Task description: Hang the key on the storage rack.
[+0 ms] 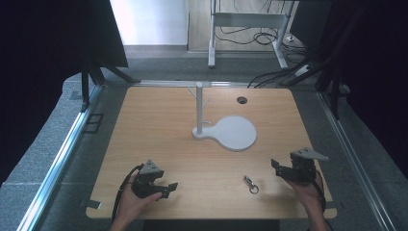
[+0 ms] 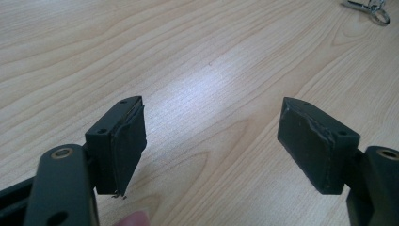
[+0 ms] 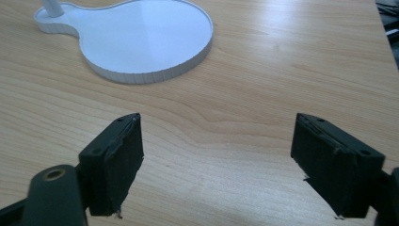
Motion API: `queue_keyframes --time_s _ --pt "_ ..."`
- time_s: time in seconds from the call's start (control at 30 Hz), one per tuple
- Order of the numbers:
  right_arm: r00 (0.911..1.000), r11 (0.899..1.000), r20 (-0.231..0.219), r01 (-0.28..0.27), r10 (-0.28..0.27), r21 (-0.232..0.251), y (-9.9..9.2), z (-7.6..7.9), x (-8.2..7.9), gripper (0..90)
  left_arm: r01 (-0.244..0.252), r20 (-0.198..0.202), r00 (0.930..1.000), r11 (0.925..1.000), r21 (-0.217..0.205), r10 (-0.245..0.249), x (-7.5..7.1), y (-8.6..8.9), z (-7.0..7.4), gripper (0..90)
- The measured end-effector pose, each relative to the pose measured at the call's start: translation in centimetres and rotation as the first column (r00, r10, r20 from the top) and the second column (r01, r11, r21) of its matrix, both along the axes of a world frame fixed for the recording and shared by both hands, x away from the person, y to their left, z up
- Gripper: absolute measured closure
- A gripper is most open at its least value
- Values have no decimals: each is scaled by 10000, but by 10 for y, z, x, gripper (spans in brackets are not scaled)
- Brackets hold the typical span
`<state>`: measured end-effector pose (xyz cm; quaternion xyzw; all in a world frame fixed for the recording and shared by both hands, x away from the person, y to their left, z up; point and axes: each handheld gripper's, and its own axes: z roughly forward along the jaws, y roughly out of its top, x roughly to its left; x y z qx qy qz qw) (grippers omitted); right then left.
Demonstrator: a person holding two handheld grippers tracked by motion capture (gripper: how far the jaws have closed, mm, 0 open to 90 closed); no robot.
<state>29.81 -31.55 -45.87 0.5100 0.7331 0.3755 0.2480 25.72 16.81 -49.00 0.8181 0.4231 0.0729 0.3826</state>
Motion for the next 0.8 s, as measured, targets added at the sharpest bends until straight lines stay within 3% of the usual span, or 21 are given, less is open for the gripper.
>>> queue_keyframes --time_s 0.17,0.3,0.53,0.6,0.8 --pt "9996 9996 119 -239 237 170 -1 2 -2 270 -43 70 10000 9998 -217 45 0 1 1 246" --pt "9987 9988 176 -486 487 -27 1 3 -4 289 -127 108 9999 9996 -246 129 0 1 2 242" --pt "9978 9969 -68 -664 662 -420 5 -3 -2 304 -50 133 9999 9998 -168 52 -1 0 2 239" --pt "9970 9971 -311 -715 707 -249 6 -4 -1 313 40 119 9999 9999 -142 -38 -1 -1 2 239" --pt "9965 9963 -271 -794 785 -321 5 -3 -3 368 90 124 9999 9999 -107 -89 -2 -2 3 237"
